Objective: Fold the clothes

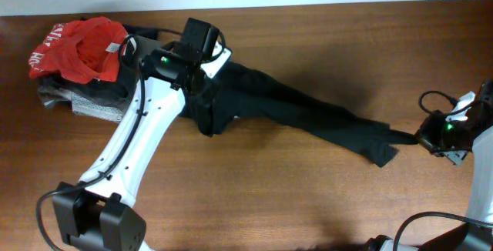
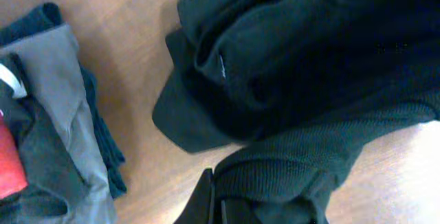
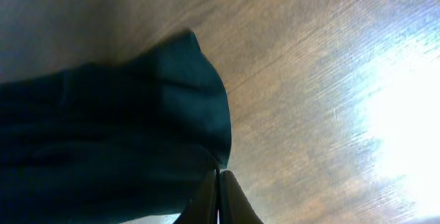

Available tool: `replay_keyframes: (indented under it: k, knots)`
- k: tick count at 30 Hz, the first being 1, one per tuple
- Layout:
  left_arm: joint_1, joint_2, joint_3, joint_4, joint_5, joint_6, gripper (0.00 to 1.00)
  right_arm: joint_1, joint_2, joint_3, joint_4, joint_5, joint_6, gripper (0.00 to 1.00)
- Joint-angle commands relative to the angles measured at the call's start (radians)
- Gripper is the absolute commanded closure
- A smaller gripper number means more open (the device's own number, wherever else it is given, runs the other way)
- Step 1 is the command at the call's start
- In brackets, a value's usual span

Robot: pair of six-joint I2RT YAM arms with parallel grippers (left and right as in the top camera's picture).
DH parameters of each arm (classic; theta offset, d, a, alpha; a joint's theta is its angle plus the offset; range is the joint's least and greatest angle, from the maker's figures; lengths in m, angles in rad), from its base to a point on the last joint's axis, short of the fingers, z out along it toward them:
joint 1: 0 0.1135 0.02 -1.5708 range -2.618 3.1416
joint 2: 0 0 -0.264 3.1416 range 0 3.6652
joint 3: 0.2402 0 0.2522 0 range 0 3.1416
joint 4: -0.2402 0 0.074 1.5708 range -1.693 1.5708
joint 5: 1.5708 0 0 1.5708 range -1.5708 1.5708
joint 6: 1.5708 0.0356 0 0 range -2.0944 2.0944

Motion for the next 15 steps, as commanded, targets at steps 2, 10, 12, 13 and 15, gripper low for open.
replay_keyframes:
  k: [2,10,12,13,15]
  knots:
    - [0.003,0.077,0.008,0.067,-0.012,0.014,0.99,-0.008,0.022,0.021,0.032,-0.011,-0.011,0.97]
    - [0.012,0.247,0.008,0.156,0.031,0.077,1.0,0.042,0.077,0.014,0.122,-0.024,-0.011,0.96]
    - [0.017,0.274,0.008,0.18,0.031,0.077,0.99,0.068,0.095,0.008,0.155,-0.024,-0.011,0.96]
    - [0.019,0.284,0.008,0.191,0.031,0.077,0.99,0.078,0.104,0.006,0.167,-0.024,-0.011,0.96]
    - [0.019,0.307,0.008,0.219,0.031,0.077,1.0,0.106,0.136,0.002,0.203,-0.02,-0.01,0.96]
